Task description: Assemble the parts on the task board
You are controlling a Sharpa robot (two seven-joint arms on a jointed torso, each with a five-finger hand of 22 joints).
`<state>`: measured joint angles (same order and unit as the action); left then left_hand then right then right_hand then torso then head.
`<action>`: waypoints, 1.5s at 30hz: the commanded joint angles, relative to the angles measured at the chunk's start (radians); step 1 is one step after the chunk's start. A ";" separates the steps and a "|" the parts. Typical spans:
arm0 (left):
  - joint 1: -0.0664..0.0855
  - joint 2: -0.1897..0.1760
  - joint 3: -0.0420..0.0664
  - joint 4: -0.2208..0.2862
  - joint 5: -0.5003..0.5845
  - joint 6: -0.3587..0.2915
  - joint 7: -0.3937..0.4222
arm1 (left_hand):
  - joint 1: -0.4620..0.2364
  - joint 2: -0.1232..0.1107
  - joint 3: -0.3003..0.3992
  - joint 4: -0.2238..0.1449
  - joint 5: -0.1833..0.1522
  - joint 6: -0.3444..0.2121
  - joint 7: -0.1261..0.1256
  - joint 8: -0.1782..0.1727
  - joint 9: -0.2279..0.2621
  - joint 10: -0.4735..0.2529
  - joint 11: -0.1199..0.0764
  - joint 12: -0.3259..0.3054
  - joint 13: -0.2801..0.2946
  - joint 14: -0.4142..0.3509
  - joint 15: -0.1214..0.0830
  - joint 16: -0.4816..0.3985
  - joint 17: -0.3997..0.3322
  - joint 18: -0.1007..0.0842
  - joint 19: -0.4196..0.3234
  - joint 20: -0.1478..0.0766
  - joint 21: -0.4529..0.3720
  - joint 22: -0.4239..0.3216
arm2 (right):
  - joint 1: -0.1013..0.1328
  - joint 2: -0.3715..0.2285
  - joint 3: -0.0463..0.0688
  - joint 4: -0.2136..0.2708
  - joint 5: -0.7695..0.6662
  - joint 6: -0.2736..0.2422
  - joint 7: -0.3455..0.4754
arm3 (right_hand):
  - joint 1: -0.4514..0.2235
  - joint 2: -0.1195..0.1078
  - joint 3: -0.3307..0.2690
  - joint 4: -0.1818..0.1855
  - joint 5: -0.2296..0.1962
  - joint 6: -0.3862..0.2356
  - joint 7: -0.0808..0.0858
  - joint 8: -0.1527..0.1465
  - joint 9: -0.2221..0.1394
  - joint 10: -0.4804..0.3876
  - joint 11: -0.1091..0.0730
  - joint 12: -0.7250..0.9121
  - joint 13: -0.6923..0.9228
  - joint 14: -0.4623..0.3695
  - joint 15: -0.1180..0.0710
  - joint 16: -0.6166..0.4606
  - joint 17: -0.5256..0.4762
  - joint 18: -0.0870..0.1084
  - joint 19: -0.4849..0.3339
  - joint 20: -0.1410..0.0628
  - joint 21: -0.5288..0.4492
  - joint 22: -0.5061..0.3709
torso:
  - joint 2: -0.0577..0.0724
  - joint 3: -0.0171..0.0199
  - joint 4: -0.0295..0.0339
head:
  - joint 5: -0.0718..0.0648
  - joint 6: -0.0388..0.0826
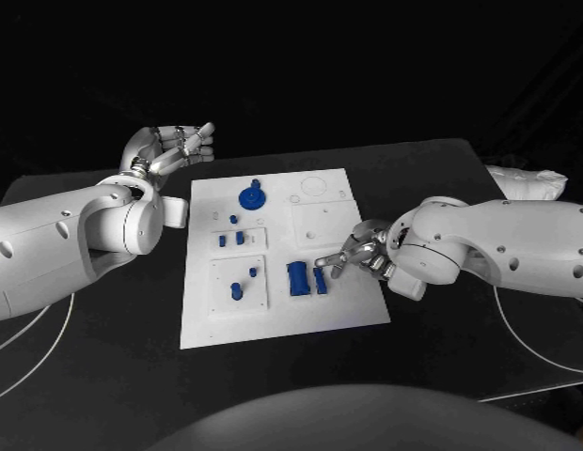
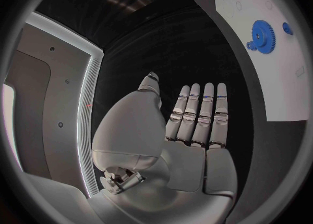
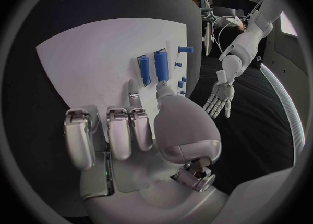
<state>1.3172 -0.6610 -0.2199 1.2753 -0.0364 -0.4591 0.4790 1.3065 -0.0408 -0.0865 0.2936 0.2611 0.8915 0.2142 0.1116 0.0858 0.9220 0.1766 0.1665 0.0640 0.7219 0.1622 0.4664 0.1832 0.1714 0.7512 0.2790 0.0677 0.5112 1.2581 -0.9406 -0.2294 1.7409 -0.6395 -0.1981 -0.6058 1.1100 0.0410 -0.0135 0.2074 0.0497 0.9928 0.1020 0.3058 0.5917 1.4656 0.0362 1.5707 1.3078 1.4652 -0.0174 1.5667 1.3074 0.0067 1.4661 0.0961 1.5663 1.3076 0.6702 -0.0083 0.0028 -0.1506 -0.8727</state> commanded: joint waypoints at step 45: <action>0.000 0.005 0.001 -0.001 -0.009 0.021 0.004 | -0.001 0.014 -0.003 0.000 0.005 -0.008 0.000 0.005 0.002 -0.005 0.000 0.006 0.000 -0.005 -0.001 0.008 -0.003 0.009 -0.004 0.004 -0.002 -0.004 | -0.024 0.007 0.000 0.022 -0.101 0.166 -0.063 | 0.075 0.064 -0.047 -0.008 0.004 -0.112 -0.065 0.371 0.458 0.105 -0.059 0.000 0.263 0.106 -0.053 0.004 0.263 -0.007 0.105 -0.053 0.004 0.263 | 0.000 -0.0006 -0.0006 | -0.005 0.000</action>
<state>1.3172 -0.6581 -0.2201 1.2719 -0.0386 -0.4540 0.4764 1.3024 -0.0368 -0.0865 0.2936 0.2611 0.8915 0.2142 0.1116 0.0857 0.9220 0.1766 0.1665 0.0640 0.7219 0.1622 0.4704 0.1814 0.1715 0.7511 0.2790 0.0677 0.5091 1.2355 -0.9351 -0.2294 1.7636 -0.7273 -0.0544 -0.6575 1.1812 0.0984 -0.0614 0.2038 0.0540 0.8887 0.0366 0.6733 1.0495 1.4680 -0.0169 1.5709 1.3087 1.4666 -0.0611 1.5667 1.3080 0.0067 1.4659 0.0536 1.5663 1.3081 0.6701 -0.0088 0.0025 -0.1540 -0.8727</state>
